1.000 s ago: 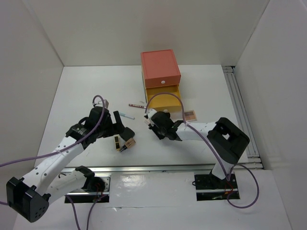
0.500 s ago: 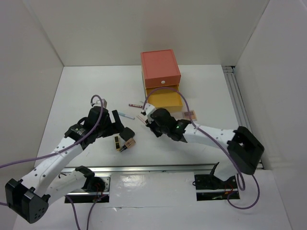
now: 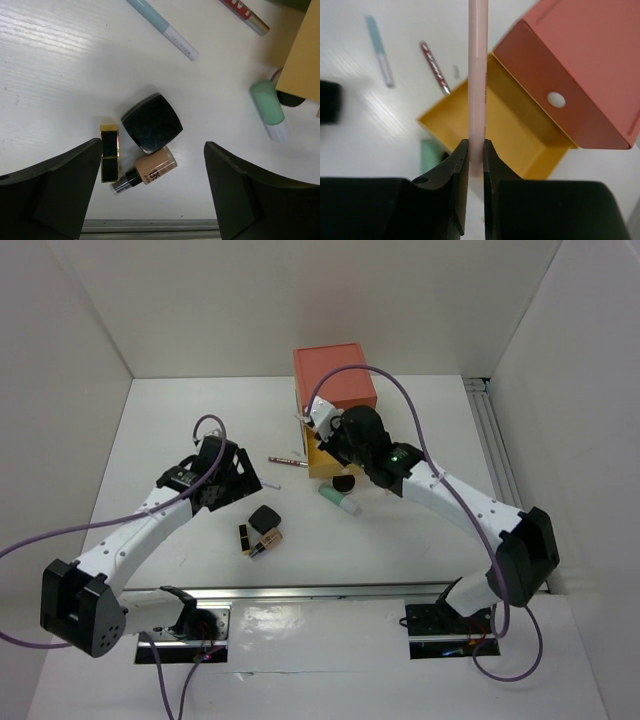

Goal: Organize the makeup

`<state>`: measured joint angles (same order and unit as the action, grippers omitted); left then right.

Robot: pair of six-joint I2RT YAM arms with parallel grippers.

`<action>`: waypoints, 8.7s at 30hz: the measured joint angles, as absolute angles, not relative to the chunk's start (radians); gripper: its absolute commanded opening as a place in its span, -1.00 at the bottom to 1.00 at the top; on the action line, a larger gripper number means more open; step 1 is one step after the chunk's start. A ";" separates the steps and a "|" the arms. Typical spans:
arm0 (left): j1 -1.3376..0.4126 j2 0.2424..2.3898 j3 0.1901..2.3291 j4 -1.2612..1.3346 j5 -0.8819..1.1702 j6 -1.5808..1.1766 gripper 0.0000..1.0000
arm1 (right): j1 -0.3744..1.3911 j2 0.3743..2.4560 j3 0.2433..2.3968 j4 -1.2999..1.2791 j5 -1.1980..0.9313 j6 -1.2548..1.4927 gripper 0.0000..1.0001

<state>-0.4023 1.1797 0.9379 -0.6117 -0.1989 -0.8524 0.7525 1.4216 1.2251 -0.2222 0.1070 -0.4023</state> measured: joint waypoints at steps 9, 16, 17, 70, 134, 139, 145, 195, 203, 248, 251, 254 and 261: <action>-0.371 1.369 1.086 -0.559 -0.195 -0.873 0.86 | 0.596 1.561 1.253 -0.355 0.073 -0.615 -0.93; -0.329 1.481 1.110 -0.554 -0.176 -0.895 0.80 | 0.545 1.577 1.317 -0.408 0.012 -0.671 -0.42; -0.327 1.496 1.113 -0.554 -0.175 -0.896 0.80 | 0.545 1.577 1.319 -0.408 0.009 -0.674 -0.37; -0.304 1.938 1.326 -0.579 -0.257 -1.287 -1.00 | 0.604 1.072 1.054 -0.101 0.460 -0.254 0.19; -0.600 1.352 1.466 -0.364 -0.235 -0.309 1.00 | 0.621 1.212 1.214 -0.350 0.207 -0.154 1.00; -0.418 1.100 1.235 -0.527 -0.412 -0.694 1.00 | 0.729 1.442 1.383 -0.367 0.060 -0.313 0.84; -0.243 1.014 0.998 -0.782 -0.437 -0.928 1.00 | 0.784 1.748 1.635 -0.426 -0.038 -0.440 0.71; -0.061 0.860 0.909 -0.853 -0.222 -0.889 1.00 | 0.737 2.514 2.215 -0.668 -0.128 -0.541 -0.94; -0.061 0.860 0.909 -0.852 -0.220 -0.885 1.00 | 0.816 2.318 1.991 -0.611 -0.252 -0.551 -0.97; -0.340 1.058 0.714 -0.657 -0.089 -0.873 0.81 | 0.494 1.483 1.364 -0.289 -0.207 -0.475 1.00; -0.358 1.093 0.714 -0.665 -0.125 -0.895 0.73 | 0.484 1.345 1.294 -0.210 -0.097 -0.331 1.00; -0.376 1.125 0.713 -0.649 -0.149 -0.901 0.68 | 0.461 1.234 1.222 -0.148 -0.024 -0.207 1.00; -0.442 1.232 0.713 -0.587 -0.171 -0.902 0.53 | 0.429 1.137 1.085 -0.131 0.061 -0.043 1.00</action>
